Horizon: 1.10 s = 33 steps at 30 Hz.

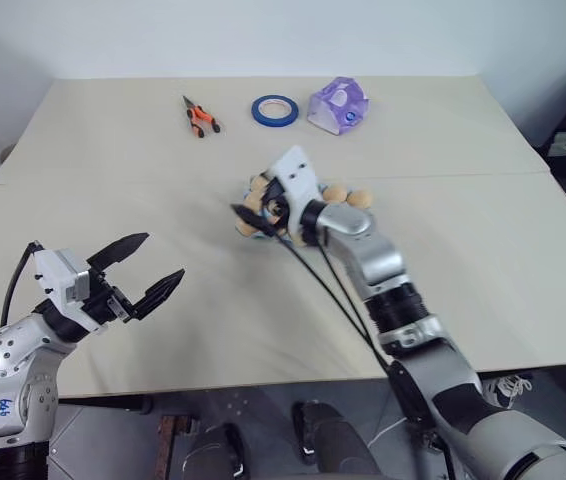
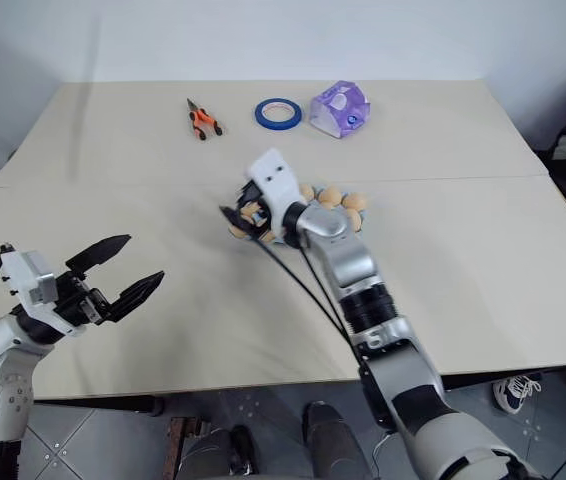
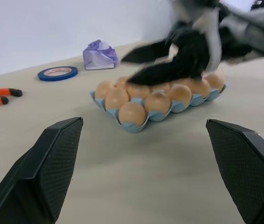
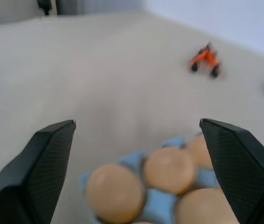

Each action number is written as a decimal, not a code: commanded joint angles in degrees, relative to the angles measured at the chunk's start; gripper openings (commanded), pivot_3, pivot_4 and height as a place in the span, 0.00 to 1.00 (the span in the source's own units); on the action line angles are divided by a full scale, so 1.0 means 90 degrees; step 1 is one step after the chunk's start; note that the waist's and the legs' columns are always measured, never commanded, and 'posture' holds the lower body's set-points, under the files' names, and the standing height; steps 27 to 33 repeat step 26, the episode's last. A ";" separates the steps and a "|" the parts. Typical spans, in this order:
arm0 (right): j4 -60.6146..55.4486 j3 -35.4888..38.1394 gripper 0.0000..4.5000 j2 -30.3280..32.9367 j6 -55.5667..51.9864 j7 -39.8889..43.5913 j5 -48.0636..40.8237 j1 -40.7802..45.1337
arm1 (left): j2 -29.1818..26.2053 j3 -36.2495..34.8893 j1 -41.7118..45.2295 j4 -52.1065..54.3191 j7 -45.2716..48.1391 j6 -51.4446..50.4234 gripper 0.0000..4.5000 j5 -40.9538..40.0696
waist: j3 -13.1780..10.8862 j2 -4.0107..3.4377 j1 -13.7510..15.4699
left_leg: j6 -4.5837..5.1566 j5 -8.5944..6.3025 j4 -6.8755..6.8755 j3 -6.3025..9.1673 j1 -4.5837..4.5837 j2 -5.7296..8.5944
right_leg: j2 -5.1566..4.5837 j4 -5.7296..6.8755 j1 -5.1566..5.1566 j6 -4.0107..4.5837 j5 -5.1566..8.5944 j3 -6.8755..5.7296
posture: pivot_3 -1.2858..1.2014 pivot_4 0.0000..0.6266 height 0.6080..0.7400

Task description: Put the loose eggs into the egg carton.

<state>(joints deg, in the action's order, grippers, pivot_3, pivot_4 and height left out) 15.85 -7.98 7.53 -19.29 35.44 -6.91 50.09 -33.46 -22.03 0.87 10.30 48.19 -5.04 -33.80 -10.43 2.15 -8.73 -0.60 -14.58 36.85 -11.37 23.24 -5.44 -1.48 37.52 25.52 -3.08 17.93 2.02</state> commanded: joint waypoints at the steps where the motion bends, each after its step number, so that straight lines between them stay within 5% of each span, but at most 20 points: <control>1: -0.1256 0.0488 0.99 0.0861 0.0106 0.0827 -0.0546 -0.0794 | -0.0086 -0.0071 0.0274 -0.0106 -0.0184 -0.0297 1.00 -0.0127 | 0.0002 0.0003 0.0085 | 0.0000 0.0000 -0.0002 -0.0001 0.0000 0.0000 | 0.0000 -0.0002 0.0000 0.0000 0.0000 0.0001 | 0.52 0.24 1.00; 7: -0.2449 0.1464 0.99 0.2118 0.0753 0.1952 -0.1511 -0.2621 | -0.0019 -0.0063 0.0472 -0.0210 -0.0209 -0.0267 1.00 -0.0053 | 0.0002 0.0006 0.0100 | 0.0003 0.0000 -0.0022 -0.0008 -0.0005 0.0005 | 0.0003 -0.0017 -0.0003 -0.0003 0.0001 0.0006 | 0.52 0.24 1.00; 14: -0.2380 0.2274 0.99 0.3037 0.1039 0.3121 -0.2332 -0.3950 | -0.0134 0.0037 0.0806 -0.0471 -0.0087 -0.0609 1.00 -0.0137 | 0.0000 0.0011 0.0088 | 0.0005 0.0012 -0.0038 -0.0007 -0.0031 0.0013 | 0.0005 -0.0009 -0.0008 -0.0002 0.0002 0.0016 | 0.52 0.24 1.00; 33: -0.2153 0.2254 0.99 0.3232 0.1061 0.3304 -0.2454 -0.3807 | -0.0351 0.0029 0.1153 -0.0747 0.0450 -0.0518 1.00 -0.0014 | -0.0001 0.0012 0.0118 | 0.0002 0.0014 -0.0037 0.0002 -0.0033 0.0025 | -0.0011 -0.0004 -0.0012 0.0000 -0.0009 0.0012 | 0.52 0.24 1.00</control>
